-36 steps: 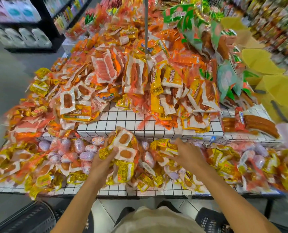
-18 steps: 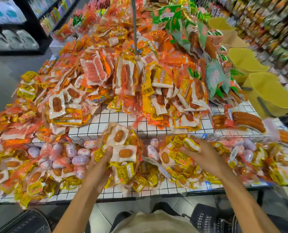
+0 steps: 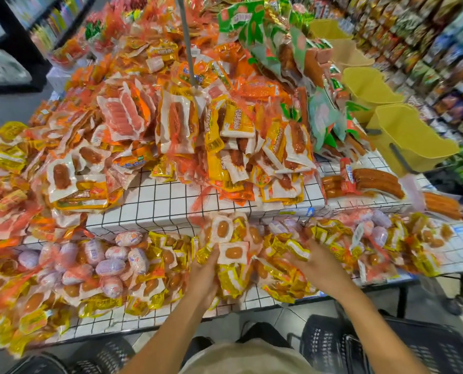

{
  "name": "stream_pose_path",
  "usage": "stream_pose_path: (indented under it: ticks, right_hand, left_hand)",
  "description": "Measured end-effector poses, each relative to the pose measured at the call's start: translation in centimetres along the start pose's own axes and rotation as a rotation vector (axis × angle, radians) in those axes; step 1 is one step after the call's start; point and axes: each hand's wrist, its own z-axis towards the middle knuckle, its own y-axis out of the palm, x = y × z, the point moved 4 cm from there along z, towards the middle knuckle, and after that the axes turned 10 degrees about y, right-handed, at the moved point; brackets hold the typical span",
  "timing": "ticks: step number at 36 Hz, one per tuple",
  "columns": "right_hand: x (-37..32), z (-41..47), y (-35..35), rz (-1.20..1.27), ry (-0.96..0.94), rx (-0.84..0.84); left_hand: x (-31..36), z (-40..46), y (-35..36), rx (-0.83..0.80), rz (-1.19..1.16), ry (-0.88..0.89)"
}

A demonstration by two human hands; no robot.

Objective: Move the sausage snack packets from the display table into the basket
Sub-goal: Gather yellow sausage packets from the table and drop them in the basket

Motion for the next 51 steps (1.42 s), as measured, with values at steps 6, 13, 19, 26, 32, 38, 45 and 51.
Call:
stream_pose_path:
  ticks: [6,13,19,26,32,38,45,51]
  right_hand:
    - [2.3,-2.5,-1.8,0.121,0.015,-0.07]
    - [7.7,-5.7,-6.3,0.719,0.092,0.022]
    - [7.7,-8.1,-4.7,0.655,0.194,0.191]
    - [9.6,-11.7,-1.8,0.898,0.245,0.26]
    - [12.9,-14.1,-0.7,1.016,0.315,0.305]
    - [16.5,-15.9,-1.3,1.085,0.241,0.268]
    - [24.1,-19.5,-3.5,1.236,0.24,0.322]
    - [35.9,-24.2,-4.9,1.324,0.397,0.463]
  left_hand:
    - [-0.1,0.1,0.4,0.098,0.073,-0.01]
    - [-0.1,0.2,0.2,0.044,0.074,-0.043]
    - [1.1,-0.1,0.3,-0.082,0.104,0.007]
    - [2.6,-1.9,2.2,-0.27,0.119,0.094]
    - [2.6,-3.9,3.9,-0.374,0.157,0.123]
    - [0.3,-7.2,5.6,-0.287,0.188,0.125]
    - [-5.4,-14.3,11.8,-0.411,0.214,0.167]
    - [-14.1,-19.7,18.0,-0.54,0.302,0.164]
